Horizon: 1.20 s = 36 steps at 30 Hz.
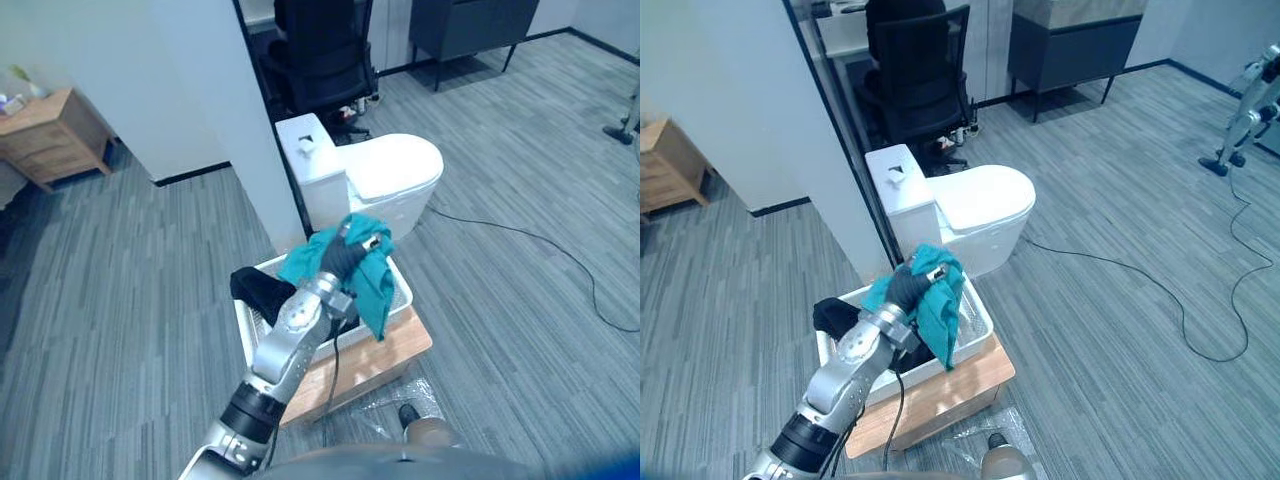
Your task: Tidy the bed and pick cloth on bed and put in laundry
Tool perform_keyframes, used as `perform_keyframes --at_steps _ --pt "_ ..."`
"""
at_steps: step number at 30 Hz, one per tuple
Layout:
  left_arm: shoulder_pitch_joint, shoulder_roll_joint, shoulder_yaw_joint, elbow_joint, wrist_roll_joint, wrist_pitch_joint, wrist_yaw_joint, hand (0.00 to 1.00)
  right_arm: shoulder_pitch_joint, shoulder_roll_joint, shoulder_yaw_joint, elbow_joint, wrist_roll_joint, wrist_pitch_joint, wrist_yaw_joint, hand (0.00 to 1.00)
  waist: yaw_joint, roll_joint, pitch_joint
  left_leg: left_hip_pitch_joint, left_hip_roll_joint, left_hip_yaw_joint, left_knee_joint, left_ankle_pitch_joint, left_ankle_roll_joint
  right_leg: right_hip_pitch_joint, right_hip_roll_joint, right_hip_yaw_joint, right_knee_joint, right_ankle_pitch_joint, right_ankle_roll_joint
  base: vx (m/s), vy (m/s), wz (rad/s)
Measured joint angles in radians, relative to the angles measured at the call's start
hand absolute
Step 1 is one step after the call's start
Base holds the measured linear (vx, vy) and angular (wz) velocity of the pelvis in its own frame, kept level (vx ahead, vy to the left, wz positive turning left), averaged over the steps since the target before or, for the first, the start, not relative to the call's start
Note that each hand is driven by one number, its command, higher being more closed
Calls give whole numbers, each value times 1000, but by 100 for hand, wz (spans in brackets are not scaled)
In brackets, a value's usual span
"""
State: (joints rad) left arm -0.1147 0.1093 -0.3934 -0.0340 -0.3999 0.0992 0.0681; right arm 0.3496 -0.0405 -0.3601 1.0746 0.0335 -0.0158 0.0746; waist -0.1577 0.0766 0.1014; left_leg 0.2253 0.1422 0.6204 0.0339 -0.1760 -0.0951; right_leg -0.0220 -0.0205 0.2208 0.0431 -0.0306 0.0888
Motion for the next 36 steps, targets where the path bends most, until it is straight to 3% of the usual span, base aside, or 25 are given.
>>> perform_keyframes --at_steps 9,14,19,23,29,36 --pt "-4 49 48 330 43 27 151 100 6 -13 98 -10 -18 11 1 0 -13 -22 -19 -3 6 -2 -5 13 -5 26 -13 -32 -65 35 -5 3 -4 4" --pt "-29 58 107 437 110 27 215 100 18 -21 167 -43 -23 31 2 0 -16 -35 -19 -48 8 2 -17 35 -7 -25 -9 -35 -63 52 -14 -46 -46 -2" --pt "-58 72 162 549 116 24 263 100 14 -35 225 -80 -27 46 2 0 -24 -53 -2 -104 19 3 -16 59 -12 -81 1 -34 -65 75 -19 -41 -76 -5" --pt "-70 73 215 618 159 20 287 100 11 -58 254 -140 -21 47 11 0 -30 -52 6 -109 29 7 -15 64 -18 -87 10 -35 -64 78 -20 -3 -56 -3" --pt "-229 112 285 619 195 -11 332 100 -45 -59 251 -274 27 34 19 0 -15 -85 89 -215 44 29 47 54 -14 -183 10 -3 -54 110 -21 -59 -36 -13" --pt "-437 139 336 617 193 -43 336 100 -71 -61 295 -364 42 -4 35 0 -13 -96 165 -322 101 56 186 -2 -11 -258 21 1 -9 108 -24 -24 -8 -3"
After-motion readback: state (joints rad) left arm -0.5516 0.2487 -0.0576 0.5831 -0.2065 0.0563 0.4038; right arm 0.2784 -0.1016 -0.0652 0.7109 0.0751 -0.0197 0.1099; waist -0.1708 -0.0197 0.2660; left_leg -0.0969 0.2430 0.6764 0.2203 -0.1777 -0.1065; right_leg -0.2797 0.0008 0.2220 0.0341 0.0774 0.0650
